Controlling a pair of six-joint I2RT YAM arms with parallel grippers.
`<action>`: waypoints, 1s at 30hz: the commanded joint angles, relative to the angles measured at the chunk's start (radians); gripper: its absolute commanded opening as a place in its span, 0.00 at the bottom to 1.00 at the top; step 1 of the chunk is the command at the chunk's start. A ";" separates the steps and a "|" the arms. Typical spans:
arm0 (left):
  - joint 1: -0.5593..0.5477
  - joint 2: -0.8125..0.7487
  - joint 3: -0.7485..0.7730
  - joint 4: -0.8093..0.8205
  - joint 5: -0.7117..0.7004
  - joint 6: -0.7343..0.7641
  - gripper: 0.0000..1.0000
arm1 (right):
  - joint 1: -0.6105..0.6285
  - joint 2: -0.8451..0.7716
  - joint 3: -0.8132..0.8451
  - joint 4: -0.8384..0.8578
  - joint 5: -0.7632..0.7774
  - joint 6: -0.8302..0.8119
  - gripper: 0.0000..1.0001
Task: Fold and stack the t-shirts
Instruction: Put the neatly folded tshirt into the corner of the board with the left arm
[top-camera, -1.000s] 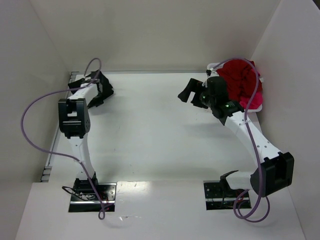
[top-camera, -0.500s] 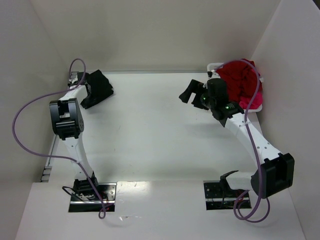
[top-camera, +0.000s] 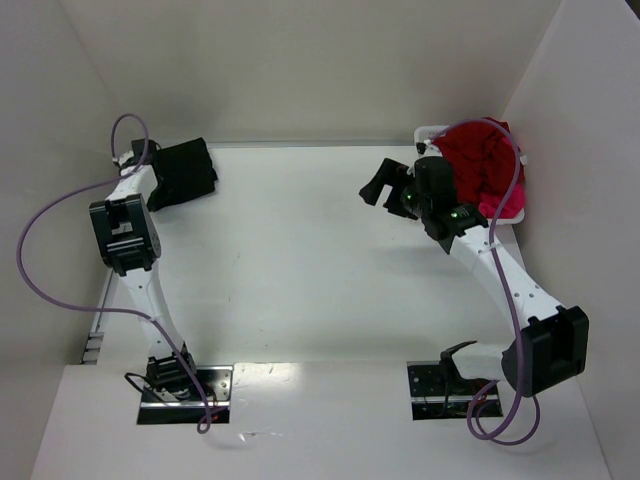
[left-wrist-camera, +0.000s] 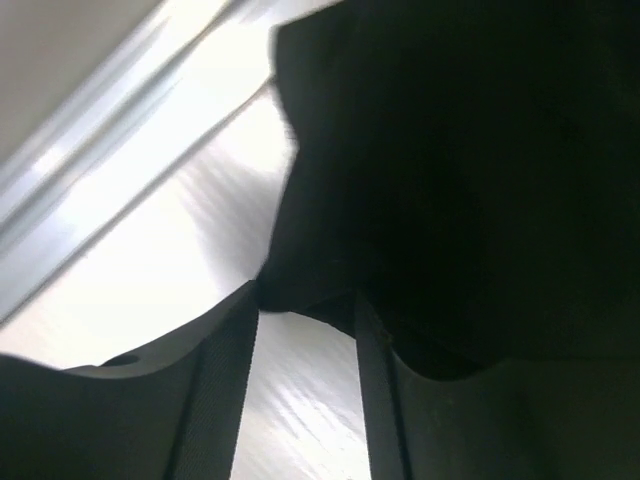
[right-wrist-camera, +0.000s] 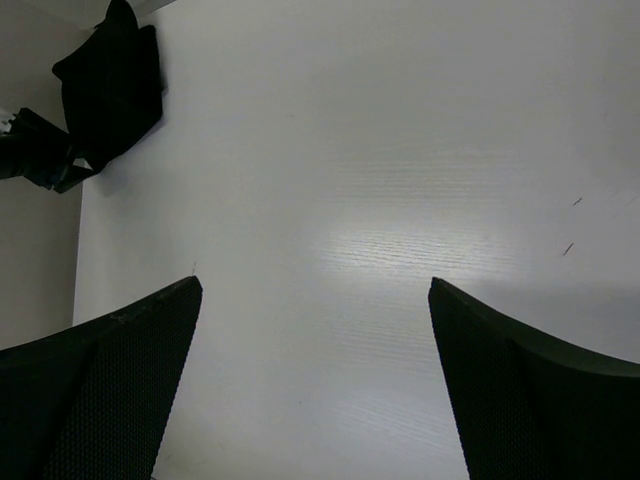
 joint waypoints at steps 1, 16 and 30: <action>0.029 0.015 0.028 -0.049 -0.045 -0.028 0.53 | -0.006 -0.003 0.023 0.046 0.024 0.006 1.00; 0.080 0.121 0.269 -0.096 0.000 0.027 0.55 | -0.006 -0.002 0.023 0.037 0.014 -0.003 1.00; 0.050 -0.222 -0.134 0.072 0.272 -0.062 0.55 | -0.006 -0.002 0.012 0.059 -0.005 0.006 1.00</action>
